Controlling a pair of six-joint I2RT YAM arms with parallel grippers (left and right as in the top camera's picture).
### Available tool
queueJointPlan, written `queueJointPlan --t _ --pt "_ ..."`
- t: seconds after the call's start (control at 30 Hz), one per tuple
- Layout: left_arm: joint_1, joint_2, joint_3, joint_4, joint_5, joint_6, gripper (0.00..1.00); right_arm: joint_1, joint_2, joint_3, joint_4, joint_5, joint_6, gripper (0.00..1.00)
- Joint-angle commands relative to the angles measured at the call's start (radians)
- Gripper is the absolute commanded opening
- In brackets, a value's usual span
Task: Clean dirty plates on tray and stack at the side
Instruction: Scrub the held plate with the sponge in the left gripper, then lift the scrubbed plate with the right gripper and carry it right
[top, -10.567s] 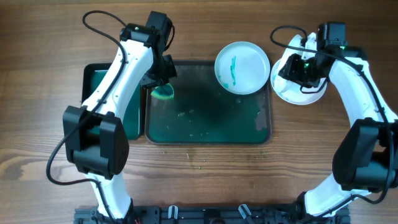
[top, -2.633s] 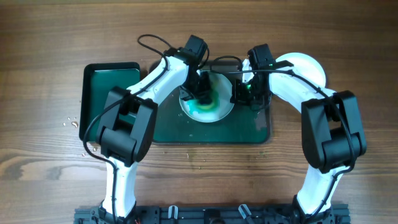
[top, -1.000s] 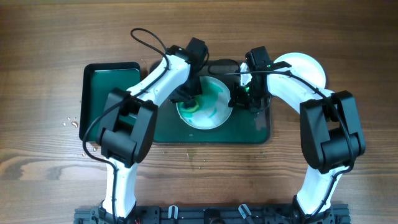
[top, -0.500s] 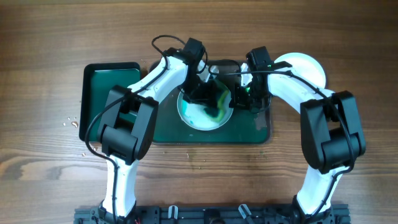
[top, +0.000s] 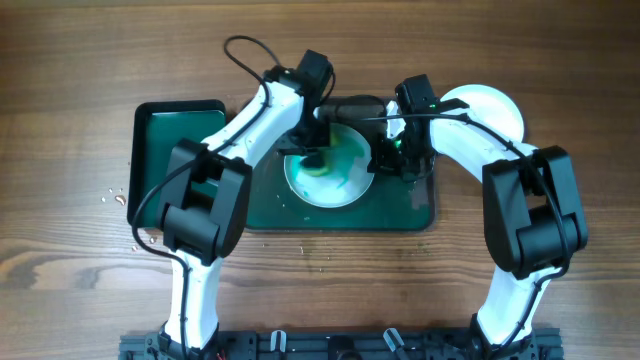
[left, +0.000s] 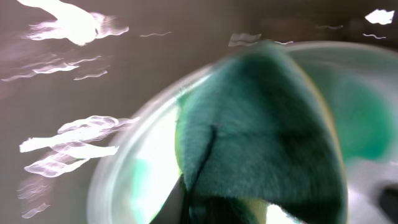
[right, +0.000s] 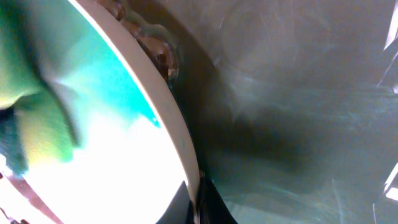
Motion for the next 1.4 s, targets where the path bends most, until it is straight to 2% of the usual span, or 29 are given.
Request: queueJointPlan --t 0.0,0.2,0.4,0.5,0.77,1.0,1.17,1.37 --pt "0.044 -0.061 0.043 -0.090 -0.205 -0.103 0.04 -0.002 0.005 -0.021 -0.009 0.017 -0.010 0.04" --pt "0.099 -0.086 0.100 -0.277 -0.196 -0.101 0.04 -0.002 0.003 -0.018 -0.006 0.016 -0.014 0.04" --pt "0.166 -0.121 0.138 -0.285 0.019 0.060 0.04 -0.002 -0.085 -0.003 -0.033 0.090 -0.019 0.04" --pt "0.177 -0.122 0.138 -0.280 0.075 0.064 0.04 -0.002 -0.169 -0.003 -0.052 0.156 -0.019 0.04" --pt "0.161 -0.122 0.137 -0.266 0.086 0.063 0.04 -0.002 -0.443 -0.003 -0.158 0.494 -0.038 0.04" --pt "0.152 -0.122 0.137 -0.259 0.086 0.062 0.04 0.022 -0.607 -0.003 -0.215 0.784 -0.028 0.04" --pt "0.140 -0.122 0.137 -0.258 0.085 0.059 0.04 0.137 -0.689 -0.003 -0.219 1.028 -0.011 0.04" --pt "0.130 -0.122 0.137 -0.258 0.085 0.059 0.04 0.298 -0.709 -0.003 -0.220 1.283 -0.001 0.04"
